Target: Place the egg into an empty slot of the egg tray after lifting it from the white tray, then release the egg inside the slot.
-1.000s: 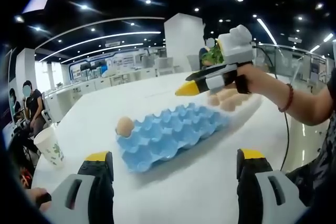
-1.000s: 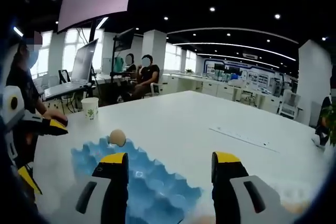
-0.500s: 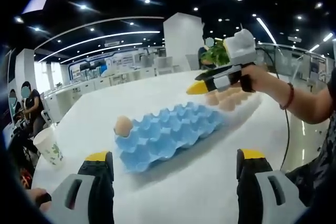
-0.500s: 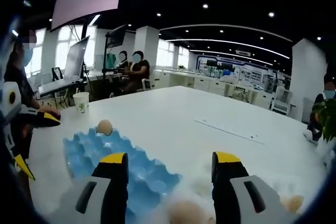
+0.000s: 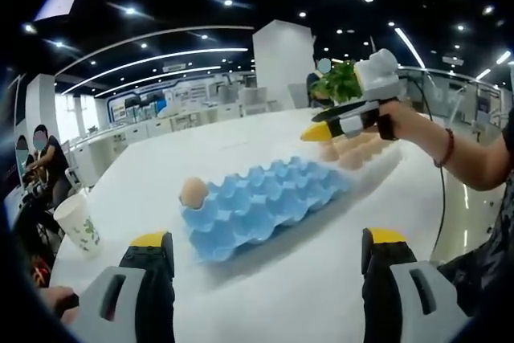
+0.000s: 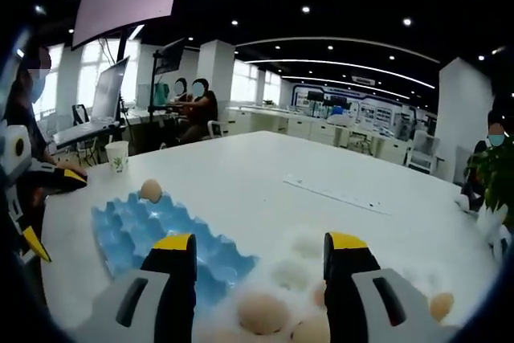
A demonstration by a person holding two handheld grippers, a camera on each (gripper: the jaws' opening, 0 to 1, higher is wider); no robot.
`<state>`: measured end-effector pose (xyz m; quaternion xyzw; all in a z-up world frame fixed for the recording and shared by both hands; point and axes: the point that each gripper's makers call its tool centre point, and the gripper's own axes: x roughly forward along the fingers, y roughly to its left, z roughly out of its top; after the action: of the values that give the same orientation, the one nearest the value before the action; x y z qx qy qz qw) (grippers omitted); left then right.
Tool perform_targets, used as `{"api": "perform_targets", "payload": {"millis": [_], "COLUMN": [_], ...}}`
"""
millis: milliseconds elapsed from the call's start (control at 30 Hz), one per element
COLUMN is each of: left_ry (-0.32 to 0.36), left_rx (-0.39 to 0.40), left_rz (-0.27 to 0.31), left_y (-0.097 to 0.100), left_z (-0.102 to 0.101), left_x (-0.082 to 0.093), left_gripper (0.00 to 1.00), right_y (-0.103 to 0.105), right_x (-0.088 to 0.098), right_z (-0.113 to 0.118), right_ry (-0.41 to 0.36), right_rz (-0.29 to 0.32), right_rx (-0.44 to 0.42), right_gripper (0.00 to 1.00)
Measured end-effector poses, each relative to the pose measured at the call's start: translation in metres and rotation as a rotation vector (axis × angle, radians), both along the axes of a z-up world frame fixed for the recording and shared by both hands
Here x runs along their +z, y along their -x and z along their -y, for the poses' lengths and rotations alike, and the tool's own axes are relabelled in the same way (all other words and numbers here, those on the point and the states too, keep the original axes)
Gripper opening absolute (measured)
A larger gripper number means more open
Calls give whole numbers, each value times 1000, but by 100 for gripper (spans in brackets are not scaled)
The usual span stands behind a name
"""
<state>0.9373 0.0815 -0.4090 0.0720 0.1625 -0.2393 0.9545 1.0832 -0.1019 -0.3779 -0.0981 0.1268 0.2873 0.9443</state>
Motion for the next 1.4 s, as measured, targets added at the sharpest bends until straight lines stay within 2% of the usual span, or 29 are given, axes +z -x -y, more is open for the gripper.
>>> {"api": "perform_targets", "payload": {"millis": [300, 833, 1400], "left_ry": [-3, 1, 8], "left_rx": [-1, -7, -12], "left_rz": [-5, -1, 3], "left_y": [1, 1, 2], "left_z": [0, 3, 3], "left_x": [-1, 1, 1], "left_gripper": [99, 99, 99], "right_y": [2, 5, 8], "right_x": [-5, -6, -6], "right_z": [16, 42, 61], "right_ry": [11, -14, -30], "right_rz": [-16, -25, -32], "right_rx": [-32, -79, -121], "right_gripper": [66, 66, 66]}}
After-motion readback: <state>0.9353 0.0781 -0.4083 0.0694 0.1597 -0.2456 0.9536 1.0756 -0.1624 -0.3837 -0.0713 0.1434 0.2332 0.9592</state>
